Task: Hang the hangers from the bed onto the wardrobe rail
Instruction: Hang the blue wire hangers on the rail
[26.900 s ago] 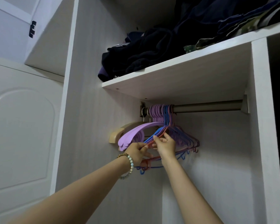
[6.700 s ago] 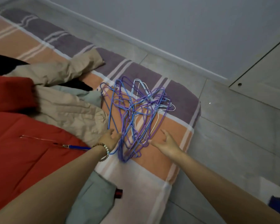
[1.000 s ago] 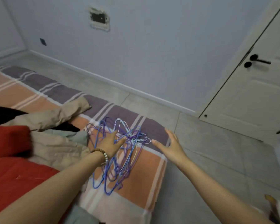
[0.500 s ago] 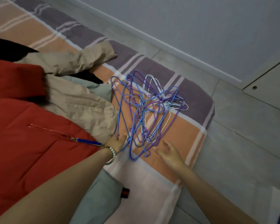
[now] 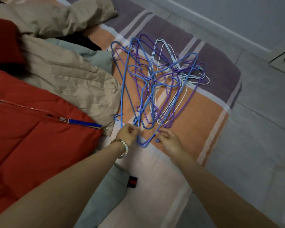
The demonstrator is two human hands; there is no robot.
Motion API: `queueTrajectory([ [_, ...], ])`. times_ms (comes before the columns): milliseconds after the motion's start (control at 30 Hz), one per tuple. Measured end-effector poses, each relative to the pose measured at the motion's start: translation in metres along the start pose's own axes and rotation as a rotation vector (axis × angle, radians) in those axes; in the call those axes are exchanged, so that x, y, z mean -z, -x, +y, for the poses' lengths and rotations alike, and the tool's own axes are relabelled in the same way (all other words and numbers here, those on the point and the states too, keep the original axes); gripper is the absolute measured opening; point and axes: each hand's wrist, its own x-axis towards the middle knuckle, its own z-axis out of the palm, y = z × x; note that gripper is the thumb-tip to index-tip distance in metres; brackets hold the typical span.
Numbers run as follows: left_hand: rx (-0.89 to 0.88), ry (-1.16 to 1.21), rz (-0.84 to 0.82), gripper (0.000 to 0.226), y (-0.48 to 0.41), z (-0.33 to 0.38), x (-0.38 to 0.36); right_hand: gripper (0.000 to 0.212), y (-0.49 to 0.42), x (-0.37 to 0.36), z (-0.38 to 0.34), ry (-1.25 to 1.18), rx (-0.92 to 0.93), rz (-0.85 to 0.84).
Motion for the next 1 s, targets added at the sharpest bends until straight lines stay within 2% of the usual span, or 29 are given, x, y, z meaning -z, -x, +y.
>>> queueTrajectory([
  [67, -0.030, 0.020, -0.009, 0.022, 0.003, -0.003, 0.000, 0.020, 0.002, -0.001, 0.001, -0.031, 0.000, -0.005],
  [167, -0.060, 0.018, -0.101, 0.023, 0.013, -0.001, -0.004, 0.006, 0.010, -0.002, 0.000, -0.068, 0.009, -0.042],
  [300, -0.094, 0.205, -0.084, 0.023, 0.031, 0.015, -0.010, 0.012, 0.032, 0.006, -0.016, -0.152, 0.045, -0.101],
  [467, -0.188, 0.370, -0.071, 0.029, 0.060, 0.058, -0.017, 0.014, 0.065, 0.034, -0.051, -0.351, 0.023, -0.253],
  [633, -0.384, 0.396, -0.045, 0.034, 0.099, 0.134, -0.033, 0.005, 0.094, 0.080, -0.093, -0.370, 0.145, -0.095],
  [800, -0.569, 0.368, -0.178, 0.037, 0.156, 0.222, -0.056, 0.002, 0.141, 0.150, -0.145, -0.267, 0.316, 0.029],
  [867, -0.636, 0.343, -0.231, 0.038, 0.183, 0.257, -0.063, 0.009, 0.167, 0.183, -0.163, -0.213, 0.383, 0.067],
  [1000, -0.750, 0.270, -0.350, 0.037, 0.234, 0.324, -0.070, 0.017, 0.236, 0.253, -0.195, -0.014, 0.582, 0.269],
])
